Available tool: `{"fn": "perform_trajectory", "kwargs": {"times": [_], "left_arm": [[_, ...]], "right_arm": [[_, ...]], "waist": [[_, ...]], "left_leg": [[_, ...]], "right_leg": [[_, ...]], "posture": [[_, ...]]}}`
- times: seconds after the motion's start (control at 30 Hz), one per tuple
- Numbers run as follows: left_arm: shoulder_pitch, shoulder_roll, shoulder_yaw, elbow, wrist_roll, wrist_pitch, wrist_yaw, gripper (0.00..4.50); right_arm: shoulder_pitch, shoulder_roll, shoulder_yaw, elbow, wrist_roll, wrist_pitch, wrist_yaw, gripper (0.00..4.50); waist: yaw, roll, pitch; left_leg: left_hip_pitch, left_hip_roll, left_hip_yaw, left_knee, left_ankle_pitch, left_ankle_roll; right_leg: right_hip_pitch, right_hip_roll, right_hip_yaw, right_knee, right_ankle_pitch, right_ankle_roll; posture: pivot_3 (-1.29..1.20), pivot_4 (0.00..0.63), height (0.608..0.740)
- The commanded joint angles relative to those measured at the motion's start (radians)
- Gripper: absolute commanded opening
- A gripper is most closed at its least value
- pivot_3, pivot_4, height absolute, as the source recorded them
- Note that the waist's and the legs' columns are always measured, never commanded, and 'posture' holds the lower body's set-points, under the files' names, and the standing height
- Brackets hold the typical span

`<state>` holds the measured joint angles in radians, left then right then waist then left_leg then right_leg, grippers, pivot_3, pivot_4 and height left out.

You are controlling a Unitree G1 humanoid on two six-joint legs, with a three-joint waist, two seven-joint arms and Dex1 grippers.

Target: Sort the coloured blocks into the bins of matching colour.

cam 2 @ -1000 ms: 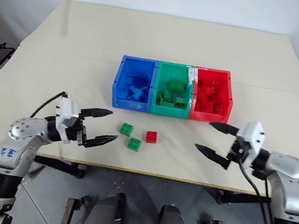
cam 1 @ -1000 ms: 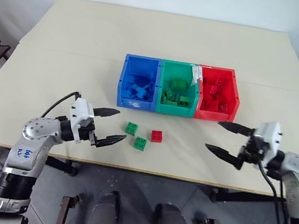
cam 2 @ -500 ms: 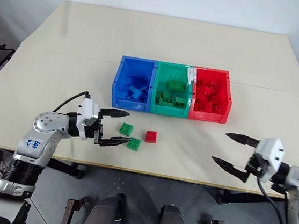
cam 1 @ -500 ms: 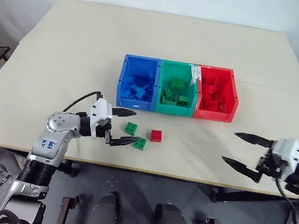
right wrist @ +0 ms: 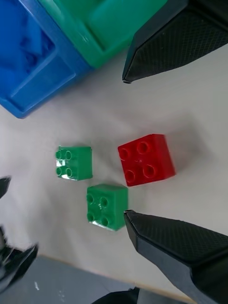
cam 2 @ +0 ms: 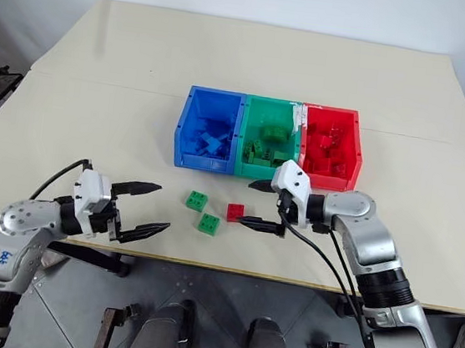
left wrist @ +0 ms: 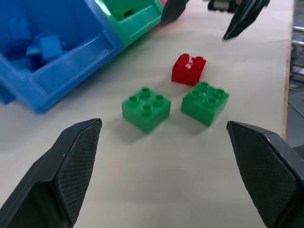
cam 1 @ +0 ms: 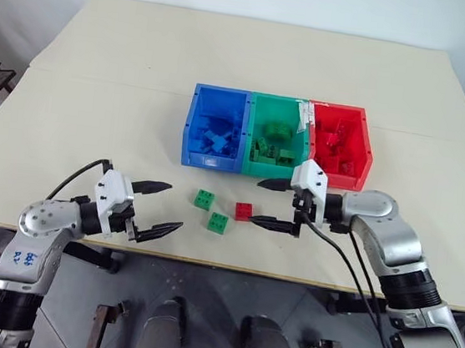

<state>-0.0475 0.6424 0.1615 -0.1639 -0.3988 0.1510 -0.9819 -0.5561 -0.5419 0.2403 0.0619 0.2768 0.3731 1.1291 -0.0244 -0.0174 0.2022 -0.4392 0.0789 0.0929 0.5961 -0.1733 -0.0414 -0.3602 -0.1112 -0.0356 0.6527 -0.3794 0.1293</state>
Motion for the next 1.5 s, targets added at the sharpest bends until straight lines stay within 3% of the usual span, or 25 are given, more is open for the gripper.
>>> {"fn": "perform_trajectory", "kwargs": {"times": [0.03,0.17,0.47,0.57,0.7,0.83,1.03,1.23,1.5], "left_arm": [[0.033,0.003,0.032,-0.074,-0.020,0.007,0.033,4.50],[0.036,0.001,0.032,-0.084,-0.022,0.014,0.048,4.50],[0.005,0.008,0.022,-0.044,-0.027,-0.004,0.013,4.50],[-0.022,-0.003,0.005,-0.038,-0.032,-0.001,0.000,4.50],[-0.058,-0.036,-0.011,-0.063,-0.082,0.047,0.007,4.50],[-0.120,-0.065,-0.059,-0.083,-0.095,0.080,0.016,4.50],[-0.190,-0.106,-0.114,-0.076,-0.088,0.101,0.031,4.50],[-0.238,-0.121,-0.134,-0.072,-0.088,0.123,0.039,4.50],[-0.256,-0.119,-0.147,-0.068,-0.081,0.130,0.035,4.50]], "right_arm": [[-0.007,0.024,0.026,0.014,-0.022,-0.006,-0.003,4.49],[-0.013,0.064,0.050,0.052,-0.053,-0.045,-0.013,4.49],[0.015,0.076,0.017,0.014,-0.050,-0.053,-0.032,1.55],[0.040,0.064,-0.031,-0.051,-0.011,-0.034,-0.040,1.55],[0.032,0.052,-0.201,-0.153,0.130,0.060,-0.097,1.55],[-0.023,-0.005,-0.324,-0.126,0.148,0.088,-0.173,1.55],[-0.143,-0.065,-0.408,0.133,0.065,-0.042,-0.268,1.55],[-0.240,-0.062,-0.402,0.374,-0.014,-0.181,-0.344,1.55],[-0.225,-0.070,-0.386,0.412,-0.007,-0.208,-0.282,4.14]], "waist": [[-0.002,0.000,0.000],[-0.004,0.000,0.000],[-0.004,0.000,0.000],[-0.001,0.000,0.000],[-0.001,0.000,0.000],[0.000,0.000,0.000],[-0.004,0.000,0.000],[-0.005,0.000,0.000],[-0.003,0.000,0.000]], "left_leg": [[0.000,0.000,0.000,0.000,-0.001,0.002],[0.000,0.001,0.000,0.000,-0.002,0.003],[0.000,0.001,0.001,0.000,-0.002,0.003],[0.000,0.001,0.001,0.000,-0.002,0.003],[0.000,0.001,0.001,0.000,-0.003,0.003],[0.000,0.001,0.001,0.000,-0.003,0.003],[0.000,0.001,0.002,0.000,-0.003,0.003],[0.001,0.002,0.004,0.000,0.000,-0.002],[0.000,0.002,0.004,0.001,0.000,-0.002]], "right_leg": [[0.000,0.000,0.000,0.000,0.000,0.000],[0.000,0.001,0.000,0.001,0.000,-0.001],[-0.001,0.001,0.000,0.000,0.000,-0.001],[-0.001,0.001,0.000,0.000,0.000,-0.001],[-0.001,0.001,0.000,0.000,0.000,-0.001],[0.000,0.001,0.000,0.001,0.000,-0.001],[0.000,0.002,0.000,0.000,0.000,-0.001],[-0.002,0.002,0.002,0.000,0.000,-0.001],[-0.002,0.002,0.003,0.000,0.000,-0.001]], "posture": [[0.00,0.150,0.740],[0.00,0.150,0.740],[0.00,0.150,0.740],[0.00,0.150,0.740],[0.00,0.150,0.740],[0.00,0.150,0.740],[0.00,0.150,0.740],[0.00,0.150,0.740],[0.00,0.150,0.740]]}}
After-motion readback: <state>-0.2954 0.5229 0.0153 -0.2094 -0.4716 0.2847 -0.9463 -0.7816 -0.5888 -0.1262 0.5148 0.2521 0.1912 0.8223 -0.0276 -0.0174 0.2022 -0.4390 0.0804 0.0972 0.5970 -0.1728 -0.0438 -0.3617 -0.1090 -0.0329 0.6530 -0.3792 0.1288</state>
